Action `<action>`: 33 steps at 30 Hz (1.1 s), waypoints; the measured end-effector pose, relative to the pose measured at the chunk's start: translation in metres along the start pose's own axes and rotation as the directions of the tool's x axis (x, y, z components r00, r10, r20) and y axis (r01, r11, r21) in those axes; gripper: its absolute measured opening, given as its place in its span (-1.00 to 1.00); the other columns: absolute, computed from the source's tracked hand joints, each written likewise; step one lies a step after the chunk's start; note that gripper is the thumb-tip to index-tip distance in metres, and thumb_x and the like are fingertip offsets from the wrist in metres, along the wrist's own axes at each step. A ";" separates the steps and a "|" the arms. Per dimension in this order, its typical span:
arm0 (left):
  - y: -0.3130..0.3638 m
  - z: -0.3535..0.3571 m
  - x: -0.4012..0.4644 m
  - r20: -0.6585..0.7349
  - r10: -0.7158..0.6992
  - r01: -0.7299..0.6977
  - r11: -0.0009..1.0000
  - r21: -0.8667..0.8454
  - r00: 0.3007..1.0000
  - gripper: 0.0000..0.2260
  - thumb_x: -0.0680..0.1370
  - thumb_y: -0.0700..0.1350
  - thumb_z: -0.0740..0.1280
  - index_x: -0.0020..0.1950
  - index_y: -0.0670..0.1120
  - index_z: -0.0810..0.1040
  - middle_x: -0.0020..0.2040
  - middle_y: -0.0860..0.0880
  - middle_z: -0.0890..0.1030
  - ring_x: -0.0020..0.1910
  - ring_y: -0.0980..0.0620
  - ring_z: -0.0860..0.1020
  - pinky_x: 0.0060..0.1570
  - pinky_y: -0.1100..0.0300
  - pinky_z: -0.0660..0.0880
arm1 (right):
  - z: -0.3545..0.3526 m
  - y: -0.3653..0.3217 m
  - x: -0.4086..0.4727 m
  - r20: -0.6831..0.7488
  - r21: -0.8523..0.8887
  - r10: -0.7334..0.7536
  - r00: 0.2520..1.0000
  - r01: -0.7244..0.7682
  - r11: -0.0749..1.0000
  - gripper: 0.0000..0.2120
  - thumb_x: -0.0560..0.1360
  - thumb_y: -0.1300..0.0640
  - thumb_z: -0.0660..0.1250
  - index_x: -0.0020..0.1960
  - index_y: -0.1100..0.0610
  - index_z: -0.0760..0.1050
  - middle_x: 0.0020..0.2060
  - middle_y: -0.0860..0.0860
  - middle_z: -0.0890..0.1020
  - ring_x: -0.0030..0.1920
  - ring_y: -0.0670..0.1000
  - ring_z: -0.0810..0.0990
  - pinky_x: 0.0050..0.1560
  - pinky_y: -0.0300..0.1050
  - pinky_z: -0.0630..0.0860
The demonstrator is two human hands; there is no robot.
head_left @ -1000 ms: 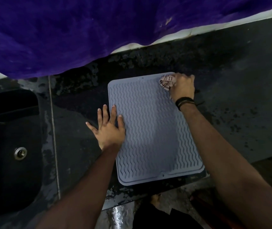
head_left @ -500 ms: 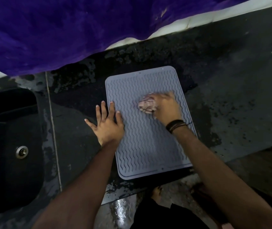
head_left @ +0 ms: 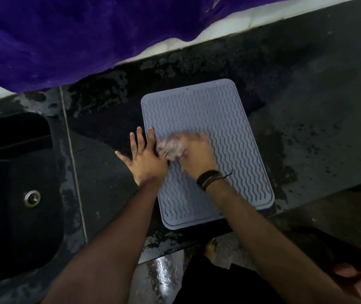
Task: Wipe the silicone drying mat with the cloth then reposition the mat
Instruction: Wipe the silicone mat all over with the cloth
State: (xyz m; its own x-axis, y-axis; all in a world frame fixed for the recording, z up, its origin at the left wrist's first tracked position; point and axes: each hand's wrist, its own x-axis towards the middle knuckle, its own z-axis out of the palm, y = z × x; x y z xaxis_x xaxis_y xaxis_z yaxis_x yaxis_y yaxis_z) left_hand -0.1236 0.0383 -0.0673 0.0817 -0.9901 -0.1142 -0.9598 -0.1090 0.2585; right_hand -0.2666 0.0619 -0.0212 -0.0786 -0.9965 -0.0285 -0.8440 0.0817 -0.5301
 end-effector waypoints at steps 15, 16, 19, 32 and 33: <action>0.003 0.000 0.000 -0.032 -0.011 0.009 0.997 -0.071 0.999 -0.51 0.69 0.21 -0.05 0.62 0.16 0.20 0.66 0.03 0.10 0.65 0.00 -0.06 0.45 -0.45 -0.26 | -0.064 0.110 -0.010 -0.269 -0.155 0.247 0.931 -0.295 0.943 -0.62 0.34 0.31 0.32 0.13 0.11 0.57 0.05 0.06 0.66 0.04 0.12 0.58 0.10 -0.15 0.30; 0.002 0.000 0.000 -0.036 -0.011 0.008 0.998 -0.068 0.999 -0.51 0.69 0.21 -0.05 0.62 0.17 0.20 0.66 0.03 0.10 0.65 0.00 -0.06 0.45 -0.45 -0.26 | -0.053 0.089 -0.010 -0.260 -0.083 0.188 0.947 -0.216 0.973 -0.64 0.34 0.31 0.35 0.12 0.11 0.59 0.05 0.06 0.67 0.03 0.10 0.59 0.15 -0.16 0.32; -0.001 0.002 0.002 -0.023 -0.003 0.003 0.999 -0.038 1.000 -0.52 0.70 0.20 -0.05 0.63 0.18 0.15 0.67 0.03 0.08 0.65 0.00 -0.07 0.44 -0.46 -0.25 | -0.008 0.015 -0.018 -0.125 -0.001 -0.004 0.992 0.004 1.000 -0.67 0.34 0.30 0.40 0.09 0.13 0.61 0.02 0.06 0.68 0.00 0.08 0.62 0.21 -0.02 0.44; 0.001 0.002 0.002 -0.045 -0.018 0.016 0.998 -0.061 0.999 -0.52 0.69 0.20 -0.03 0.62 0.17 0.19 0.66 0.03 0.11 0.65 -0.01 -0.05 0.45 -0.44 -0.28 | -0.054 0.104 -0.020 -0.147 -0.136 0.140 0.979 -0.160 0.978 -0.54 0.32 0.34 0.39 0.21 0.11 0.58 0.08 0.05 0.67 0.05 0.14 0.54 0.10 -0.11 0.42; 0.002 0.002 0.002 -0.045 -0.017 0.014 0.998 -0.059 0.999 -0.52 0.69 0.20 -0.02 0.62 0.17 0.19 0.66 0.02 0.11 0.65 -0.01 -0.05 0.45 -0.43 -0.28 | -0.052 0.103 -0.015 -0.176 -0.133 0.185 0.967 -0.210 0.969 -0.56 0.35 0.32 0.37 0.21 0.10 0.57 0.09 0.04 0.66 0.06 0.13 0.53 0.10 -0.10 0.42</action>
State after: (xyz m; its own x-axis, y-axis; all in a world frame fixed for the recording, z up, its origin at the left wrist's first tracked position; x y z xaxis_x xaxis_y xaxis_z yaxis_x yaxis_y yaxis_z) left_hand -0.1256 0.0367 -0.0688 0.1099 -0.9911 -0.0752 -0.9410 -0.1281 0.3131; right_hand -0.3796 0.0858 -0.0314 -0.3260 -0.9451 0.0233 -0.8714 0.2908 -0.3950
